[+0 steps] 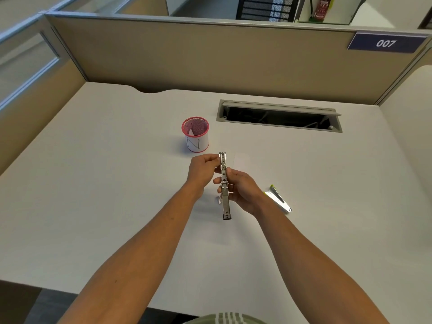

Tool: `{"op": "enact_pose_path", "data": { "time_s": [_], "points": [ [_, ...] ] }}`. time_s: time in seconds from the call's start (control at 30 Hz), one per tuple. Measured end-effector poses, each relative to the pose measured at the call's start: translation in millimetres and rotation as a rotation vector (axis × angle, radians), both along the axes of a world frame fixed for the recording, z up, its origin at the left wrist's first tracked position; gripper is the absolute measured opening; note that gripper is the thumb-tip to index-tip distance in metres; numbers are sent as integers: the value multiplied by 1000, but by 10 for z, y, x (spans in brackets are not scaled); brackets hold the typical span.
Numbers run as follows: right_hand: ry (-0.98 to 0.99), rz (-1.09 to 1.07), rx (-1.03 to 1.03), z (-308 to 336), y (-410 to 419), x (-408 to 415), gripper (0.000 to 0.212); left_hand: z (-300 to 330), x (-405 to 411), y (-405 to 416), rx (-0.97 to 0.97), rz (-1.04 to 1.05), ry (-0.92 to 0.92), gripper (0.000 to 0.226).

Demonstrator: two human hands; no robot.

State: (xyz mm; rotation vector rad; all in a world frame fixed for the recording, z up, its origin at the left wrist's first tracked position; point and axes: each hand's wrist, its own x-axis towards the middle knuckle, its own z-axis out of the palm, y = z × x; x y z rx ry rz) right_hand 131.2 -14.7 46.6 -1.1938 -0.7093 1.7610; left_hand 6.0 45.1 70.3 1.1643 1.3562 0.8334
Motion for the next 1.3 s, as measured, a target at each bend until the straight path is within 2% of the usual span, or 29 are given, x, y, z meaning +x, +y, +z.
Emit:
{"op": "enact_pose_path", "data": {
  "time_s": [0.27,0.33,0.5,0.83,0.97,1.17,1.3],
  "points": [
    [187,-173,-53,23,-21,-3,30,17,86,-48,-9,-20,-44,21],
    [227,-208,-67,33,-15,6,31,8,109,-84,81,-6,-29,20],
    [237,-242,-54,31,-8,23,30,-32,149,-154,379,-44,196,27],
    [273,-260,-48,21,6,24,31,-27,161,-187,591,-90,352,30],
    [312,-297,-73,40,8,6,29,3,178,-196,609,-106,382,33],
    [324,-293,-117,40,-26,-17,31,30,142,-167,547,-174,420,25],
    [335,-314,-126,36,-33,-40,25,62,136,-149,494,-225,422,17]
  ]
}}
